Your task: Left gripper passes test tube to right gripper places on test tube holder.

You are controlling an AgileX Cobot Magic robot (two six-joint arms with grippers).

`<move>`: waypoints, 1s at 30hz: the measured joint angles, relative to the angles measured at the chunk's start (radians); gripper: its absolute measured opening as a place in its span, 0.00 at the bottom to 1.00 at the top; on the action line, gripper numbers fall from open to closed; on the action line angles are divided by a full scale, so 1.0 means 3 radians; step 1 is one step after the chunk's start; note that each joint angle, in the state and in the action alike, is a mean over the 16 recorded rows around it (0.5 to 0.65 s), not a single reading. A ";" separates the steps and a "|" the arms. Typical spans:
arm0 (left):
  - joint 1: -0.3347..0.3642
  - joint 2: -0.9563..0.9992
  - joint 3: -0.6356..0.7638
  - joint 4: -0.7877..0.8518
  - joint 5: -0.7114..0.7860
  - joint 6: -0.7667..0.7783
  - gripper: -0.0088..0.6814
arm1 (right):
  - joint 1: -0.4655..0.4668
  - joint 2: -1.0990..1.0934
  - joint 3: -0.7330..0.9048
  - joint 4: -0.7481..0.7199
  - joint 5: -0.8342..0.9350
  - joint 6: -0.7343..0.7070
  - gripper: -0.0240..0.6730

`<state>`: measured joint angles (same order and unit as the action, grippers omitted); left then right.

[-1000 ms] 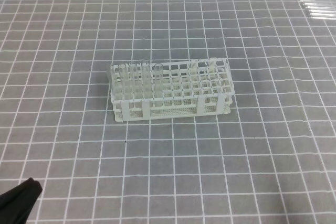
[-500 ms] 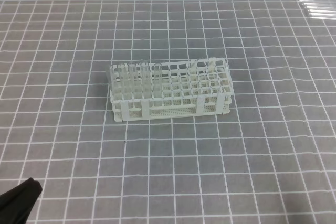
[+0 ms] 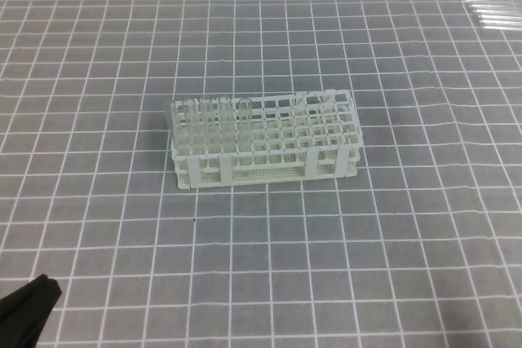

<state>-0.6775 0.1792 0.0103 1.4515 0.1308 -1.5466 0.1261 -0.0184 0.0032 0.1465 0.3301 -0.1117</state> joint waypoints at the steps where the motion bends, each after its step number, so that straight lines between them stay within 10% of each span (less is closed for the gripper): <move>1: 0.0000 0.0000 0.0000 0.0000 -0.0003 -0.0006 0.01 | 0.0000 0.0000 0.0000 0.0000 0.0000 0.0000 0.02; 12: 0.0000 0.0000 0.0002 -0.0225 -0.0090 -0.0015 0.01 | 0.0000 0.0000 0.0000 0.0000 0.0000 0.0000 0.02; 30: 0.0135 -0.0034 -0.0021 -0.4677 -0.0152 0.4759 0.01 | 0.0000 0.0002 0.0000 0.0000 -0.0006 0.0000 0.02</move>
<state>-0.6369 0.1689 0.0039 0.0485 0.0851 -0.1188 0.1261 -0.0179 0.0032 0.1465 0.3282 -0.1117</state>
